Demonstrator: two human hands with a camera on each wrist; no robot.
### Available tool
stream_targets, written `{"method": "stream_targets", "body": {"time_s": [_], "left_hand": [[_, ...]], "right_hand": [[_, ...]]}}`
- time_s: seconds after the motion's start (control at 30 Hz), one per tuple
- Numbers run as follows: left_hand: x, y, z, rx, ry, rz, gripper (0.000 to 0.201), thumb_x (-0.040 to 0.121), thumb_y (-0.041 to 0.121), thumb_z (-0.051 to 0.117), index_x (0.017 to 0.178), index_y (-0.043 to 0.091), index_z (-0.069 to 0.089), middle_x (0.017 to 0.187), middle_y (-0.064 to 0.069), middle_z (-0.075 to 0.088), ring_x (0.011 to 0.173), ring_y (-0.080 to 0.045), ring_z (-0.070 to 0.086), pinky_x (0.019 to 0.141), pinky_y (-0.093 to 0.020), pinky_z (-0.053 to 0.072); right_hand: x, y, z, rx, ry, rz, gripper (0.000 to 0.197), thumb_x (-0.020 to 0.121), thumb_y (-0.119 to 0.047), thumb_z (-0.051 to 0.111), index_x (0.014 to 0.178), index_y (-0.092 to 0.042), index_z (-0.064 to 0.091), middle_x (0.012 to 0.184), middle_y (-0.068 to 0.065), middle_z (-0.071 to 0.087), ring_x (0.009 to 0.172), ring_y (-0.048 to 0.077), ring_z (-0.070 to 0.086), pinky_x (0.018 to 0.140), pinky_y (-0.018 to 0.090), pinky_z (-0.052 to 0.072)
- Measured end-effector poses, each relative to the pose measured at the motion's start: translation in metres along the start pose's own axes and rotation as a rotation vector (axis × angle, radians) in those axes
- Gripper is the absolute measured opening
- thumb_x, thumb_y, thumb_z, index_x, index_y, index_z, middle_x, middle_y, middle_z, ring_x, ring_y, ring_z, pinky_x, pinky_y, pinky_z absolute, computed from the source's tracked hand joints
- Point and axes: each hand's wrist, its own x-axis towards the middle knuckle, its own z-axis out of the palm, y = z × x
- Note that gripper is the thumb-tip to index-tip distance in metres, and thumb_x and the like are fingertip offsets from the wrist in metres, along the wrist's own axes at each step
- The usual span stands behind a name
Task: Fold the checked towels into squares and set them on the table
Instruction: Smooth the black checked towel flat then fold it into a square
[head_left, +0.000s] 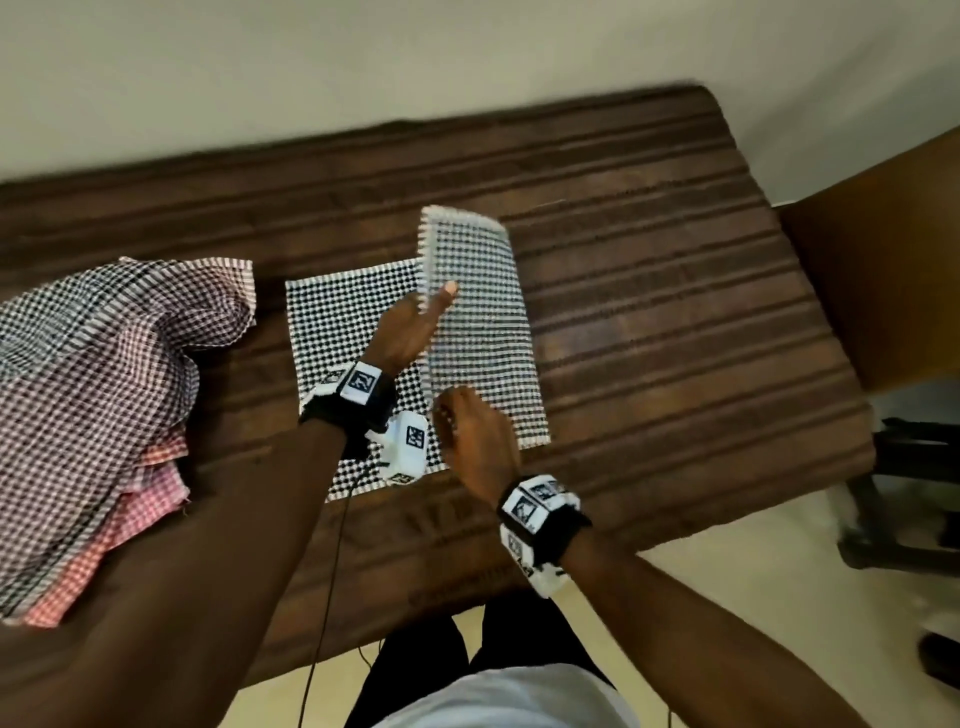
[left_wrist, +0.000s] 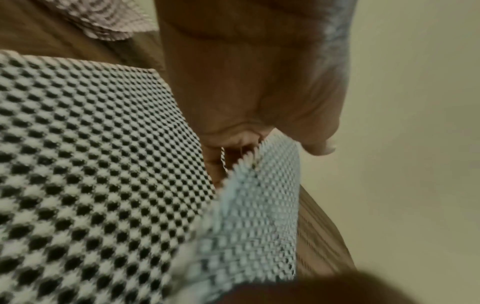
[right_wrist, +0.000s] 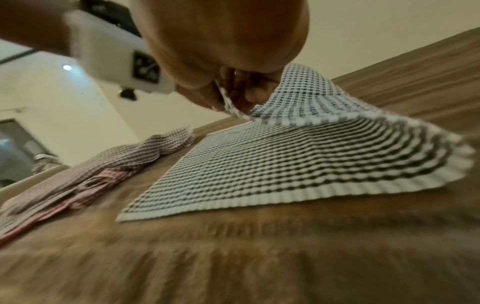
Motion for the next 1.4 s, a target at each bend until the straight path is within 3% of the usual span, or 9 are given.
{"method": "stream_targets", "body": {"time_s": [0.07, 0.2, 0.4, 0.6, 0.9, 1.07, 1.13, 1.27, 1.4], "left_hand": [[0.004, -0.009, -0.022, 0.076, 0.104, 0.028, 0.051, 0.082, 0.070, 0.054, 0.091, 0.021, 0.068, 0.094, -0.003, 0.071, 0.094, -0.022, 0.066, 0.092, -0.042, 0.048], [0.006, -0.033, -0.071, 0.269, 0.310, -0.010, 0.027, 0.098, 0.030, 0.051, 0.099, 0.008, 0.066, 0.109, -0.019, 0.068, 0.107, -0.032, 0.061, 0.088, -0.032, 0.042], [0.005, -0.073, -0.126, 0.402, 0.258, -0.040, 0.041, 0.089, 0.041, 0.060, 0.101, 0.004, 0.071, 0.102, -0.019, 0.071, 0.102, -0.033, 0.065, 0.086, -0.034, 0.048], [0.002, -0.084, -0.144, 0.404, 0.327, -0.020, 0.028, 0.082, 0.031, 0.073, 0.083, 0.003, 0.073, 0.084, -0.016, 0.072, 0.078, -0.022, 0.064, 0.066, -0.019, 0.026], [0.000, -0.085, -0.148, 0.373, 0.410, -0.022, 0.035, 0.078, 0.034, 0.078, 0.091, 0.003, 0.071, 0.093, -0.014, 0.073, 0.093, -0.027, 0.066, 0.079, -0.022, 0.029], [0.001, -0.089, -0.150, 0.312, 0.434, -0.020, 0.035, 0.073, 0.033, 0.081, 0.090, 0.005, 0.069, 0.089, -0.012, 0.073, 0.086, -0.023, 0.068, 0.078, -0.016, 0.035], [-0.003, -0.092, -0.148, 0.304, 0.517, 0.029, 0.040, 0.069, 0.035, 0.083, 0.094, 0.009, 0.064, 0.090, -0.007, 0.070, 0.087, -0.021, 0.066, 0.079, -0.026, 0.047], [-0.013, -0.092, -0.126, 0.592, 0.608, 0.238, 0.043, 0.084, 0.043, 0.065, 0.112, 0.012, 0.055, 0.112, -0.006, 0.061, 0.107, -0.025, 0.053, 0.081, -0.039, 0.045], [0.002, -0.098, -0.104, 0.769, 0.397, 0.377, 0.043, 0.097, 0.033, 0.047, 0.133, 0.009, 0.049, 0.144, -0.011, 0.046, 0.132, -0.028, 0.041, 0.104, -0.045, 0.036]], "right_hand": [[-0.007, -0.026, 0.018, 0.021, -0.079, -0.022, 0.021, 0.084, -0.020, 0.053, 0.100, -0.008, 0.061, 0.090, 0.010, 0.064, 0.071, 0.032, 0.063, 0.055, 0.035, 0.047], [-0.012, -0.056, 0.050, 0.061, -0.115, 0.016, 0.017, 0.087, -0.016, 0.059, 0.101, -0.008, 0.061, 0.091, 0.009, 0.066, 0.074, 0.028, 0.064, 0.060, 0.035, 0.050], [-0.008, -0.082, 0.087, 0.056, -0.198, 0.029, 0.018, 0.091, -0.019, 0.053, 0.105, -0.008, 0.057, 0.095, 0.012, 0.064, 0.079, 0.031, 0.062, 0.066, 0.039, 0.050], [-0.008, -0.099, 0.110, 0.083, -0.233, 0.056, 0.019, 0.090, -0.017, 0.054, 0.105, -0.007, 0.055, 0.091, 0.013, 0.064, 0.078, 0.030, 0.062, 0.067, 0.037, 0.049], [-0.009, -0.099, 0.127, 0.072, -0.267, 0.149, 0.023, 0.090, -0.019, 0.054, 0.110, -0.007, 0.052, 0.097, 0.014, 0.063, 0.082, 0.032, 0.062, 0.071, 0.040, 0.051], [-0.013, -0.094, 0.126, 0.019, -0.309, 0.115, 0.047, 0.092, -0.052, 0.044, 0.110, -0.010, 0.053, 0.102, 0.009, 0.062, 0.086, 0.025, 0.060, 0.071, 0.038, 0.052], [-0.009, -0.088, 0.116, -0.012, -0.211, 0.135, 0.053, 0.092, -0.058, 0.040, 0.107, -0.010, 0.056, 0.100, 0.007, 0.062, 0.089, 0.021, 0.058, 0.073, 0.035, 0.050], [0.034, -0.054, 0.091, -0.198, 0.137, 0.205, 0.025, 0.096, -0.032, 0.050, 0.099, -0.008, 0.059, 0.094, 0.008, 0.060, 0.086, 0.021, 0.054, 0.075, 0.039, 0.050], [0.103, -0.034, 0.091, -0.312, 0.039, 0.179, 0.031, 0.092, -0.011, 0.050, 0.122, -0.002, 0.052, 0.127, 0.018, 0.054, 0.120, 0.032, 0.049, 0.103, 0.046, 0.041]]}}
